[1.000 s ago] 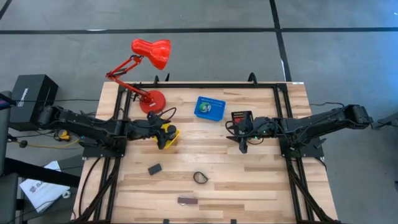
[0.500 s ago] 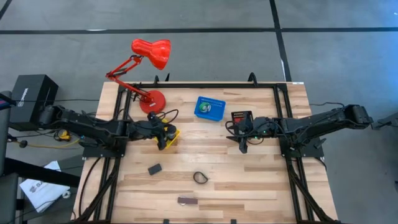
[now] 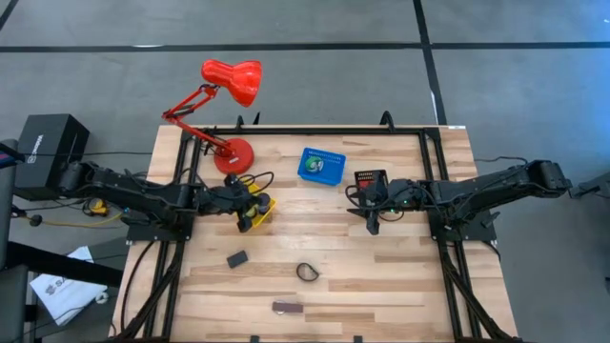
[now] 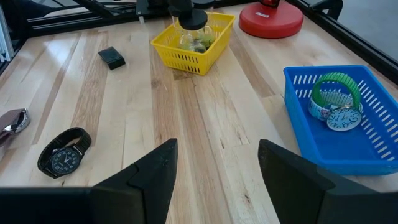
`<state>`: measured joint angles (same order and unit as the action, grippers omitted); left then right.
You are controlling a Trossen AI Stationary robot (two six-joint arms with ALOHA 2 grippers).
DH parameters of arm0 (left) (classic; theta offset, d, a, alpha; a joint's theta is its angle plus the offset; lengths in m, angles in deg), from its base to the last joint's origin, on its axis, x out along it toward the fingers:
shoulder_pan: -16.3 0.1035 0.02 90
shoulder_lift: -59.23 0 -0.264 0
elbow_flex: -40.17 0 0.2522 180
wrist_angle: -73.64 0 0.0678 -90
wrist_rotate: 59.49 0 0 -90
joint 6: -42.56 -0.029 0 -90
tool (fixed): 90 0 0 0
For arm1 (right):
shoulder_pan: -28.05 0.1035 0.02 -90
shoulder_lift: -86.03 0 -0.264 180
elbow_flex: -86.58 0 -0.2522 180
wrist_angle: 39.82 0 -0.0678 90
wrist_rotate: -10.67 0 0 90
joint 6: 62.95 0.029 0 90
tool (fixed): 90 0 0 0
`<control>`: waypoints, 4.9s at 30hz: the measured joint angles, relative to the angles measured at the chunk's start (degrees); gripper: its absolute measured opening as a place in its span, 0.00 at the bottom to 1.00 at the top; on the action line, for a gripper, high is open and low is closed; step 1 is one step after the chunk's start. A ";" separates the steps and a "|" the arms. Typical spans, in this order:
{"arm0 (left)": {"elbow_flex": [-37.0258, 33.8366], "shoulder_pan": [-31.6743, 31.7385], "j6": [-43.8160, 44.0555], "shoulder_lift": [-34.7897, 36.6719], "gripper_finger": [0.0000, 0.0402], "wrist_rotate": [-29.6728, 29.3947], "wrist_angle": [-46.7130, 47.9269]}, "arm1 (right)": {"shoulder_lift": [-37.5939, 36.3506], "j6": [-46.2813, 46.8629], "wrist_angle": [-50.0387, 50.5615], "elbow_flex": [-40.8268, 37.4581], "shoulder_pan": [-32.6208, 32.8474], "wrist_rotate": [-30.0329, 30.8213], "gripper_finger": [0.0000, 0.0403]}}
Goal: Pick & Place Office items
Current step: Put the blue hourglass into the yellow bin, then put the black wrist watch into the blue bin
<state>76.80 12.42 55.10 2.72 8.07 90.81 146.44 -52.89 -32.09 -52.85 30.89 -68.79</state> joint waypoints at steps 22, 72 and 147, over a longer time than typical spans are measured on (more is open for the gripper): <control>-0.17 -0.23 1.55 3.26 0.00 0.57 3.40 | 0.01 0.01 0.01 0.00 0.00 0.00 0.53; 0.39 -5.81 1.22 9.64 0.00 0.43 -9.09 | 22.40 -5.96 -21.11 8.93 -1.43 -14.58 0.53; -0.20 -5.79 1.22 9.62 0.00 0.43 -9.46 | 52.47 7.56 64.31 68.87 2.30 23.33 0.02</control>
<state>76.60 6.62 56.32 12.34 8.49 81.35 198.92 -45.34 32.22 16.02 33.19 -45.46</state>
